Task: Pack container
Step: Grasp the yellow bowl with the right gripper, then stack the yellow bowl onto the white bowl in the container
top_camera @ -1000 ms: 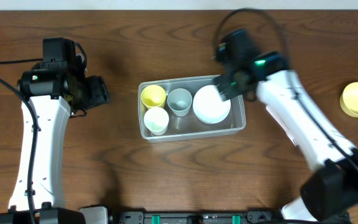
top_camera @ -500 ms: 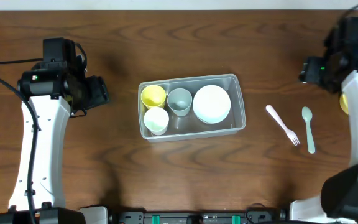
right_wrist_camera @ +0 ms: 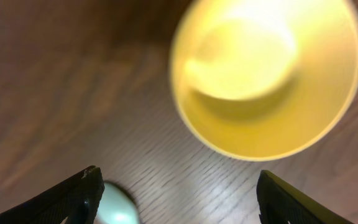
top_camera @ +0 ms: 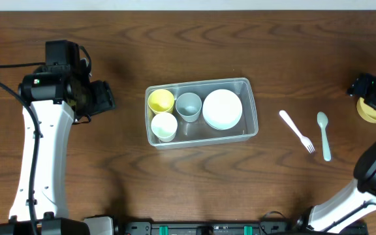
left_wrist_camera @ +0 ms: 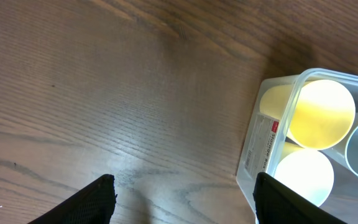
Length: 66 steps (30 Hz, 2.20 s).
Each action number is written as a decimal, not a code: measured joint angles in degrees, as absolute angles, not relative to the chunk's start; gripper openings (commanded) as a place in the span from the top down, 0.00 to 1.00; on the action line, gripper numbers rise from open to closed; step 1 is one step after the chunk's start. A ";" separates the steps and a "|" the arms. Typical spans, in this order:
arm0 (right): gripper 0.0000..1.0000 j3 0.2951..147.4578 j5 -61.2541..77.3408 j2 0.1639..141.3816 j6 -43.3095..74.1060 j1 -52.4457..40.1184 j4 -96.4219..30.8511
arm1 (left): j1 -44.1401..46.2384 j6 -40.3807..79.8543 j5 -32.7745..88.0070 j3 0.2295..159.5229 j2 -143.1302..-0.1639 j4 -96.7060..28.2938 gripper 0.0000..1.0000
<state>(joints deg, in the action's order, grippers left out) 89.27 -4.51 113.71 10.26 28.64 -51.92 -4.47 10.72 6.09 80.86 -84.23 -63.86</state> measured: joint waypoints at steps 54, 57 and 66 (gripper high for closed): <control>0.96 89.12 9.17 86.43 -2.44 -17.56 -57.76 | -4.47 10.72 6.09 80.86 -84.23 -64.05 0.28; 0.96 89.12 7.01 88.16 -3.40 -24.18 -59.02 | -4.47 10.72 6.09 80.86 -84.23 -64.05 0.28; 0.98 89.12 3.38 94.91 -4.45 -32.62 -60.34 | -4.47 10.72 6.09 80.86 -84.20 -64.07 0.28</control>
